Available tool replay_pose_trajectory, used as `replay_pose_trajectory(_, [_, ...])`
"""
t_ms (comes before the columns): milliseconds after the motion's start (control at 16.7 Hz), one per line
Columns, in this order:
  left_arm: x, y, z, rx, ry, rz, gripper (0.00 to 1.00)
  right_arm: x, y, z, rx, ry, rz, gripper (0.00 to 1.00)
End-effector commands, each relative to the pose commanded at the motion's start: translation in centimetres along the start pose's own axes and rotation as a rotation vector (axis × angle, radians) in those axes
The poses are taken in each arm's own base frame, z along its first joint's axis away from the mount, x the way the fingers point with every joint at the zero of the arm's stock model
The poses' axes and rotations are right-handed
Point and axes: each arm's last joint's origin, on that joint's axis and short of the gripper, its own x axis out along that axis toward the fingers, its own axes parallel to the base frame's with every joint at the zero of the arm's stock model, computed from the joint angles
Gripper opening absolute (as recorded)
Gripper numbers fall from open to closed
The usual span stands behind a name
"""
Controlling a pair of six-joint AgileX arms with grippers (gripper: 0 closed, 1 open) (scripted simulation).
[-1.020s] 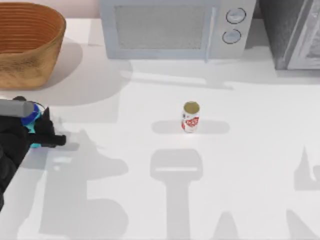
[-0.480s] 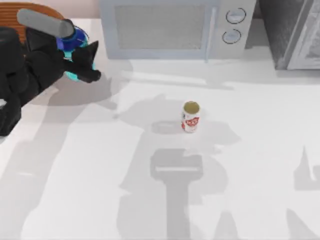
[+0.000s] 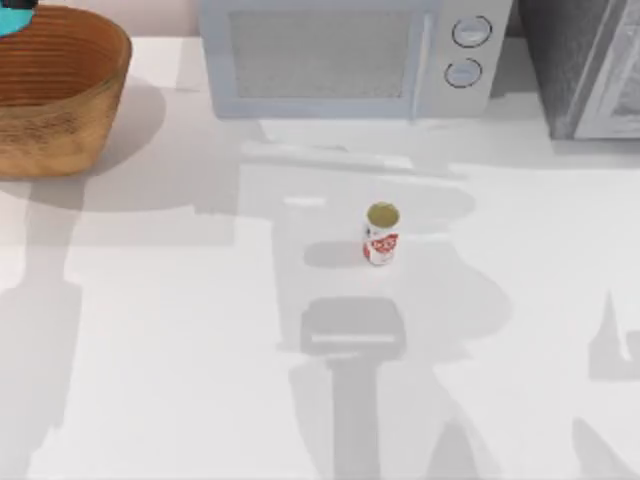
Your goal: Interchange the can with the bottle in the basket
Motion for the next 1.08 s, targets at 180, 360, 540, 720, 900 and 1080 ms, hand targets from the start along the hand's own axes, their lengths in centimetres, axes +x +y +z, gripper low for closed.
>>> replay_pose_trajectory(180, [-1.0, 3.1, 2.0, -0.031, 0.011, 0.123, 0.00, 0.0, 0.0, 0.0, 0.000, 0.000, 0.000, 1.00])
replay_pose_trajectory(360, [-1.2, 3.5, 2.2, -0.036, 0.014, 0.144, 0.00, 0.0, 0.0, 0.0, 0.000, 0.000, 0.000, 1.00])
replay_pose_trajectory(540, [-1.0, 3.4, 2.2, -0.032, 0.012, 0.140, 0.00, 0.0, 0.0, 0.0, 0.000, 0.000, 0.000, 1.00])
replay_pose_trajectory(720, [1.1, 3.7, 1.5, -0.032, 0.007, 0.142, 0.00, 0.0, 0.0, 0.0, 0.000, 0.000, 0.000, 1.00])
replay_pose_trajectory(900, [3.9, 4.1, -0.3, -0.037, 0.024, 0.142, 0.00, 0.0, 0.0, 0.0, 0.000, 0.000, 0.000, 1.00])
replay_pose_trajectory(1080, [4.7, 4.1, -0.5, -0.036, 0.014, 0.144, 0.00, 0.0, 0.0, 0.0, 0.000, 0.000, 0.000, 1.00])
